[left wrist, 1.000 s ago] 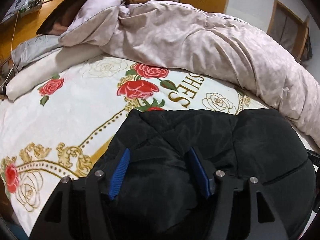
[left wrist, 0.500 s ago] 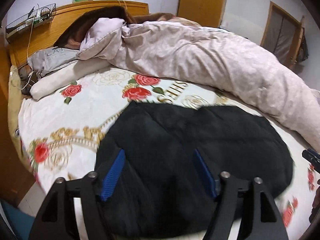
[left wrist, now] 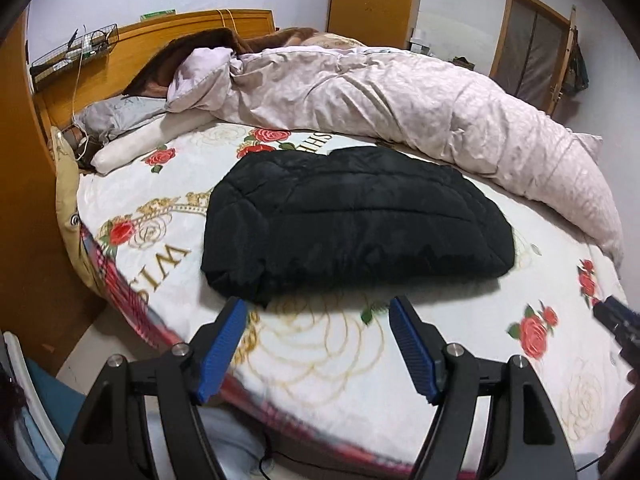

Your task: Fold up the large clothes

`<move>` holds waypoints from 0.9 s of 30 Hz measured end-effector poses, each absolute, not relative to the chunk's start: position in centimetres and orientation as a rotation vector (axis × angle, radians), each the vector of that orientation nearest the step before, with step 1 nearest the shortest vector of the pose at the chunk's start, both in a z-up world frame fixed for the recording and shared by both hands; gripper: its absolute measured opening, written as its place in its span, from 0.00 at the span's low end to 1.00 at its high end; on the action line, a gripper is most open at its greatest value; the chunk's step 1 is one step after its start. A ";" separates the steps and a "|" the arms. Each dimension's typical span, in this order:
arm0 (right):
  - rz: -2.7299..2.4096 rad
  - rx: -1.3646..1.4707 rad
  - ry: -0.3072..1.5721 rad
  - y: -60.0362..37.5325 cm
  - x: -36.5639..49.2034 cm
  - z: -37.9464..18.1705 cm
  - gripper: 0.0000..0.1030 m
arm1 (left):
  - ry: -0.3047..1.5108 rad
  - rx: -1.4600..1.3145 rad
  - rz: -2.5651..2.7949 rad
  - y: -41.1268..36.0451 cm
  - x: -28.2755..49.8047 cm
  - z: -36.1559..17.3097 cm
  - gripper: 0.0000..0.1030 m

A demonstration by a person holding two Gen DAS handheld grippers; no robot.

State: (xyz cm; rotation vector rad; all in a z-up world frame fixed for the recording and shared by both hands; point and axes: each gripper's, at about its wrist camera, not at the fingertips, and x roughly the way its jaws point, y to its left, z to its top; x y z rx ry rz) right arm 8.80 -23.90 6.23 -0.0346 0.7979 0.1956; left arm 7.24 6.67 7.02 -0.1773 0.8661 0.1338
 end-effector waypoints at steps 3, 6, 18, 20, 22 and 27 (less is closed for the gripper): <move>0.208 -0.051 0.803 -23.1 6.5 6.1 0.62 | 0.875 -0.176 0.139 6.3 5.3 7.2 0.74; 0.223 -0.077 0.807 -22.0 4.4 6.0 0.62 | 0.895 -0.182 0.132 6.1 3.7 7.0 0.74; 0.217 -0.116 0.797 -20.3 1.8 6.2 0.62 | 0.913 -0.134 0.125 4.8 1.0 6.7 0.74; 0.218 -0.120 0.796 -20.1 1.6 6.2 0.62 | 0.914 -0.138 0.128 4.8 1.1 6.7 0.74; 0.220 -0.128 0.793 -19.9 1.6 6.3 0.62 | 0.916 -0.143 0.129 4.7 1.1 6.7 0.74; 0.224 -0.135 0.800 -19.5 1.6 6.1 0.62 | 0.919 -0.144 0.132 4.9 1.1 6.6 0.74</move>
